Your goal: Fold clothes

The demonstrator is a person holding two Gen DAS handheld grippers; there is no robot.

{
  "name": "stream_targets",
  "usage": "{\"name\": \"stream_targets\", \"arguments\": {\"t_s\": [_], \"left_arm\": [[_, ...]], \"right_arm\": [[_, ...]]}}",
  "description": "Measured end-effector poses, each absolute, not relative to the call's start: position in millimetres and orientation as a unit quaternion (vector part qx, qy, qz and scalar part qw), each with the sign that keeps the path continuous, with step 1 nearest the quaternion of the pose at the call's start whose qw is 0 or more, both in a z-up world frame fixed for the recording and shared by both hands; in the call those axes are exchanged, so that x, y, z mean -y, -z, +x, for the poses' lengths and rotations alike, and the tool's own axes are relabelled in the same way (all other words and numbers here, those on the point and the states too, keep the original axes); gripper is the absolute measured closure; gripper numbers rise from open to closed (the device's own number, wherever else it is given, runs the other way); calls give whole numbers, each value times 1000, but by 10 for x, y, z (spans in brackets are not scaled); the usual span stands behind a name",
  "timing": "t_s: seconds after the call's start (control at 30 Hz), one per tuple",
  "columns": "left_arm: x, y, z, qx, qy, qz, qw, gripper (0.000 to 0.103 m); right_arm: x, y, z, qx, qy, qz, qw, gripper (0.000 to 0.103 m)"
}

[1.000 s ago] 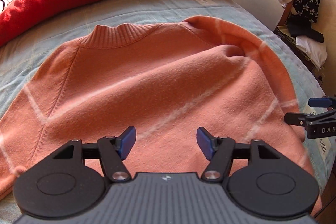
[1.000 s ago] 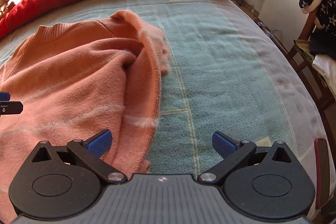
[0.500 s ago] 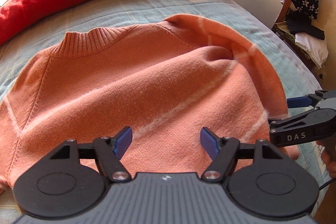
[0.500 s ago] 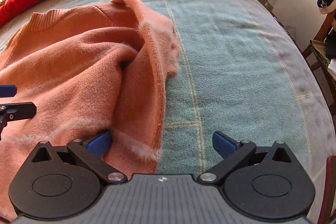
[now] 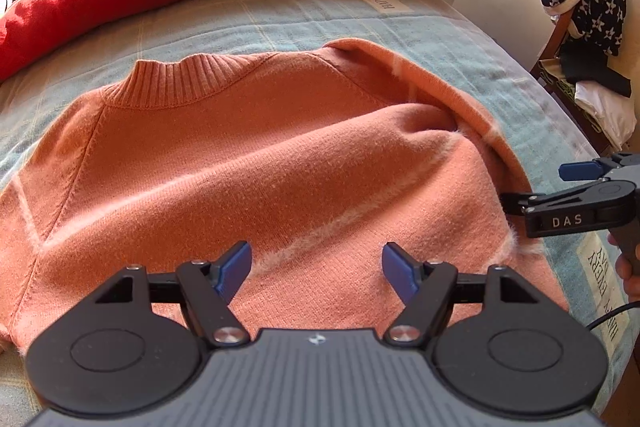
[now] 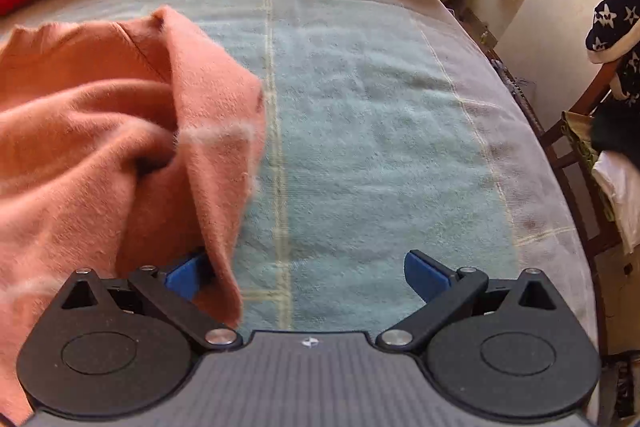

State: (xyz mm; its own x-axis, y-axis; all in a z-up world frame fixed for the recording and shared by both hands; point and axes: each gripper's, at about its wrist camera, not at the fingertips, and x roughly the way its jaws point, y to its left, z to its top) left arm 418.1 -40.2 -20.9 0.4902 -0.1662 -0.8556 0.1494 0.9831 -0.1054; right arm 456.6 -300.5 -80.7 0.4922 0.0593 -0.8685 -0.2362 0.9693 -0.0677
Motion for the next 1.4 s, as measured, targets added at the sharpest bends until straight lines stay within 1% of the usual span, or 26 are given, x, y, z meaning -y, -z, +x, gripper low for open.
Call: {"name": "stream_targets", "arguments": {"t_s": [0.1, 0.17, 0.33, 0.43, 0.53, 0.63, 0.83, 0.9, 1.0, 1.1, 1.27, 1.33, 1.4], "left_arm": [[411, 228, 4178, -500, 89, -9, 861, 30], [417, 222, 4191, -501, 89, -7, 861, 30], [410, 181, 4209, -497, 89, 0, 863, 30], [390, 179, 4225, -498, 85, -4, 863, 30], [375, 170, 4230, -497, 82, -9, 864, 30], [369, 163, 4225, -498, 84, -9, 863, 30], [323, 151, 4207, -498, 81, -15, 863, 30], [309, 155, 4210, -498, 81, -17, 863, 30], [298, 164, 4207, -498, 80, -19, 863, 30], [273, 178, 4210, -499, 78, -26, 862, 30], [238, 185, 4235, -499, 75, -28, 863, 30], [234, 194, 4256, -500, 73, -29, 863, 30], [236, 201, 4276, -500, 72, -30, 862, 30]], "right_arm": [[2919, 834, 4628, -513, -112, -44, 850, 0], [2804, 917, 4652, -516, -102, -76, 847, 0], [2908, 913, 4618, -477, -34, -182, 859, 0], [3068, 934, 4689, -473, -24, -204, 857, 0], [3104, 917, 4827, -449, -12, -248, 858, 0], [3151, 833, 5053, -407, 12, -288, 867, 0], [3353, 743, 5657, -342, 30, -338, 876, 0], [3369, 754, 5852, -334, 22, -352, 874, 0], [3342, 743, 6014, -357, -12, -345, 868, 0], [3336, 588, 5864, -366, -23, -307, 878, 0], [3288, 309, 5395, -408, -87, -177, 891, 0], [3173, 347, 5233, -432, -116, -154, 881, 0], [3049, 489, 5107, -452, -123, -163, 869, 0]]}}
